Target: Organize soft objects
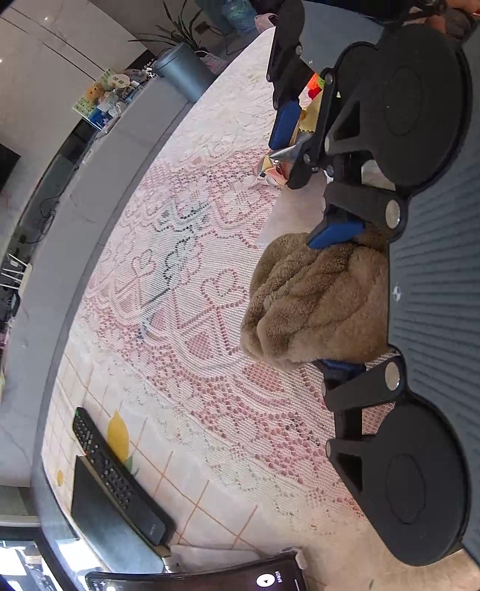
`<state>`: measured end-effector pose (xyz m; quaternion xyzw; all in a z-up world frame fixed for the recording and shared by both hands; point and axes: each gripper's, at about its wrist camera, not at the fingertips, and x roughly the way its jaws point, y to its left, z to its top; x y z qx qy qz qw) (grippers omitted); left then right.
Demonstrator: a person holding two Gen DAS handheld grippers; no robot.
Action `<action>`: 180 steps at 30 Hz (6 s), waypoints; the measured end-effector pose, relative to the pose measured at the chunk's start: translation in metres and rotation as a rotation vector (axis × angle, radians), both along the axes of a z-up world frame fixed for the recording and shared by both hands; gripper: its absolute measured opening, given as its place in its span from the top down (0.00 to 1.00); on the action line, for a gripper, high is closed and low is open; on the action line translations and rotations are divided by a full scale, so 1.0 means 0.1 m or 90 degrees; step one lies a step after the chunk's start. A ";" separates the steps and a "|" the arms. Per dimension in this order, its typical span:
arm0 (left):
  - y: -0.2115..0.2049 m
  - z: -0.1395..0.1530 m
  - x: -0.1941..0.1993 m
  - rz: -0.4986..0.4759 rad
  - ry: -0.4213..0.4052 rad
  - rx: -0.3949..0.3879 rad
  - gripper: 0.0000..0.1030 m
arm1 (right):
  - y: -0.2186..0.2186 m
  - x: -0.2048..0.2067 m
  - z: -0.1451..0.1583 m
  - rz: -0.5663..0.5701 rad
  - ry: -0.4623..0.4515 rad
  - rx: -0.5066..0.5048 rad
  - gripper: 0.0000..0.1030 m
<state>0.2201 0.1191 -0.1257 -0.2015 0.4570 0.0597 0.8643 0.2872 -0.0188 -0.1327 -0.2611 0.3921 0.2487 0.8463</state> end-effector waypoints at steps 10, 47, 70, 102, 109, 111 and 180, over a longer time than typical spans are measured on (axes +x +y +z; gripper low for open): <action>-0.03 0.20 -0.09 -0.011 -0.070 0.040 0.61 | -0.26 0.09 0.44 -0.047 0.024 0.111 0.86; -0.70 0.49 -0.95 -0.162 -0.101 0.022 0.63 | -1.51 -1.74 0.54 -0.230 0.116 0.279 0.47; -0.81 0.64 -1.19 -0.182 -0.132 0.029 0.66 | -1.70 -2.09 0.83 -0.262 0.051 0.203 0.36; -0.92 1.05 -1.31 -0.196 -0.208 -0.011 0.67 | -2.25 -2.19 1.26 -0.346 0.045 0.342 1.00; -1.30 1.31 -1.31 -0.259 -0.249 -0.024 0.67 | -2.53 -2.35 1.55 -0.359 -0.013 0.359 1.00; -1.42 1.37 -1.28 -0.279 -0.257 -0.029 0.67 | -2.62 -2.38 1.61 -0.366 -0.028 0.361 1.00; -4.16 0.74 -0.09 -0.601 -0.103 -0.008 0.45 | -4.72 -1.21 0.93 -0.520 0.157 0.124 0.50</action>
